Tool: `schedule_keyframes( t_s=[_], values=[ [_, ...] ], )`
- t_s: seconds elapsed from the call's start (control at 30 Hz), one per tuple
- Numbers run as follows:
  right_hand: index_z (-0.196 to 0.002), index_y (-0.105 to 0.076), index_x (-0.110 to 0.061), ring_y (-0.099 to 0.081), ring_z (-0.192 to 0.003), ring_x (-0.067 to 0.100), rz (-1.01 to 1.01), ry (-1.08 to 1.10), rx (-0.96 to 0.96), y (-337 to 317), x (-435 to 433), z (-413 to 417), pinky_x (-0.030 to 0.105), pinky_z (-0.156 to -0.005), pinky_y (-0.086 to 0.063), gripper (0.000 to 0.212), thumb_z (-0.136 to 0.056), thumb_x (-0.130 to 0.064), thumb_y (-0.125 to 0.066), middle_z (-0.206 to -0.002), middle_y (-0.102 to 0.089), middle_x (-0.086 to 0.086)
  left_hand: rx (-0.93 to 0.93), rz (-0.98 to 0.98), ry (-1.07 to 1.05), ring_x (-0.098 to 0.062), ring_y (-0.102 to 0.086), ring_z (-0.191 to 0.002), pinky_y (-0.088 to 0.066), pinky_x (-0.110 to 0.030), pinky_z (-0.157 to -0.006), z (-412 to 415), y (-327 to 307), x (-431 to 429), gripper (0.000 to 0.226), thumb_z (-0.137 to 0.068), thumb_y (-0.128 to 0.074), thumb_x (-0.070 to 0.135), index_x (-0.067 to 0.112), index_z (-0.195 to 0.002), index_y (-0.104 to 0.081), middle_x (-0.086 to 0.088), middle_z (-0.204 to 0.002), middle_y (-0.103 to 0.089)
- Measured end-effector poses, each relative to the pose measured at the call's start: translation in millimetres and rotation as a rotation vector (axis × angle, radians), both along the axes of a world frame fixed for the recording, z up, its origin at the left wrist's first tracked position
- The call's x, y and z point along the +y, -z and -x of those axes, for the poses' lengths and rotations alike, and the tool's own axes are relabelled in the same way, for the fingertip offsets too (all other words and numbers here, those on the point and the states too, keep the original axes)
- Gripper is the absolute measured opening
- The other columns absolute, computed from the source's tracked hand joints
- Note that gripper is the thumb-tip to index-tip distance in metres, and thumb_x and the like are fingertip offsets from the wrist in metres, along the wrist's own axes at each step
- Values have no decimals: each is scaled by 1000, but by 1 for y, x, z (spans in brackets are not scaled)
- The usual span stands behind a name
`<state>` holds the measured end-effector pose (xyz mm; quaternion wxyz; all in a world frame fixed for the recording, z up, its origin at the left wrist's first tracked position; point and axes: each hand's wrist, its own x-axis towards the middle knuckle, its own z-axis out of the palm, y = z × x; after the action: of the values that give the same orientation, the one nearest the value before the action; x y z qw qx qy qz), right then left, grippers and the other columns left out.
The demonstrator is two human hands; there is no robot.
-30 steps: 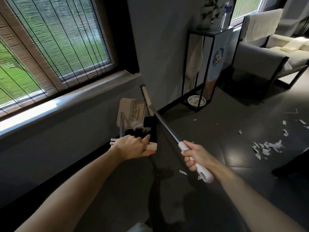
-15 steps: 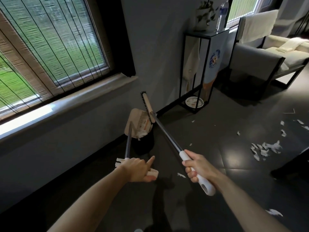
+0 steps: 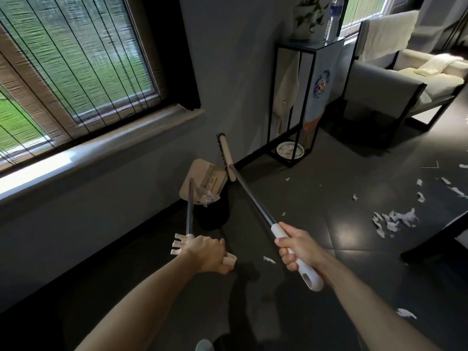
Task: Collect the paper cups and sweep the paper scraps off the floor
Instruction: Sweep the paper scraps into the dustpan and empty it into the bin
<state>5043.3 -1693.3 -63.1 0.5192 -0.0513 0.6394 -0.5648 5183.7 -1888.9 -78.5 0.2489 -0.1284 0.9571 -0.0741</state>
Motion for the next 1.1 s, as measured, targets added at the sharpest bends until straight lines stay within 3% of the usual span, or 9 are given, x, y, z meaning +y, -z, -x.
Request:
schedule_keyframes(
  t_s=[0.1,0.23,0.53,0.67,0.8,0.9,1.1],
  values=[
    [-149,-27,-31,-39,-37,6,5,0,6,-2,-1,-1,18,-34,-33,67,-94,-1,-51,-49,-47,-2,-18,34,84,-23,-62,-86,-34,-36,-67,5,-8,6,58,-85,-44,66,15,-108,-59,-2,-93,-64],
    [-148,-28,-32,-40,-37,7,21,-4,-4,-2,-3,-3,18,-34,-33,67,-93,-1,-51,-49,-48,-2,-4,114,155,-23,-63,-87,-33,-34,-64,6,-24,0,56,-87,-41,65,16,-103,-62,-3,-95,-65],
    [-147,-30,-30,-41,-37,6,38,-22,-15,-2,-9,-3,18,-34,-33,65,-93,-3,-53,-49,-51,-2,10,144,219,-23,-63,-81,-37,-32,-64,-14,-30,-9,64,-88,-35,69,13,-112,-53,-5,-92,-64],
    [-147,-30,-31,-42,-39,6,32,-35,-27,0,-4,-1,19,-35,-35,65,-93,-4,-53,-50,-52,-3,-30,84,189,-17,-53,-71,-35,-32,-64,-14,-16,2,63,-90,-36,66,13,-117,-53,-2,-83,-53],
    [-148,-28,-30,-42,-39,5,1,-39,-49,9,4,-4,19,-34,-35,65,-94,-3,-51,-49,-51,-3,-51,124,256,-25,-62,-86,-36,-34,-64,-12,-2,9,70,-93,-34,63,7,-134,-43,-10,-101,-63],
    [-148,-28,-30,-41,-39,5,-12,-23,-55,13,3,-11,18,-35,-34,65,-94,-3,-50,-49,-50,-3,-42,173,305,-28,-64,-88,-35,-34,-63,-9,-8,5,80,-92,-29,66,5,-143,-29,-11,-102,-65],
    [-149,-26,-31,-40,-37,6,24,12,-61,9,-6,-8,18,-34,-33,68,-93,-1,-51,-48,-50,-2,8,219,294,-28,-64,-92,-37,-36,-65,-12,-23,-9,85,-90,-25,70,9,-149,-19,-8,-106,-66]
  ],
)
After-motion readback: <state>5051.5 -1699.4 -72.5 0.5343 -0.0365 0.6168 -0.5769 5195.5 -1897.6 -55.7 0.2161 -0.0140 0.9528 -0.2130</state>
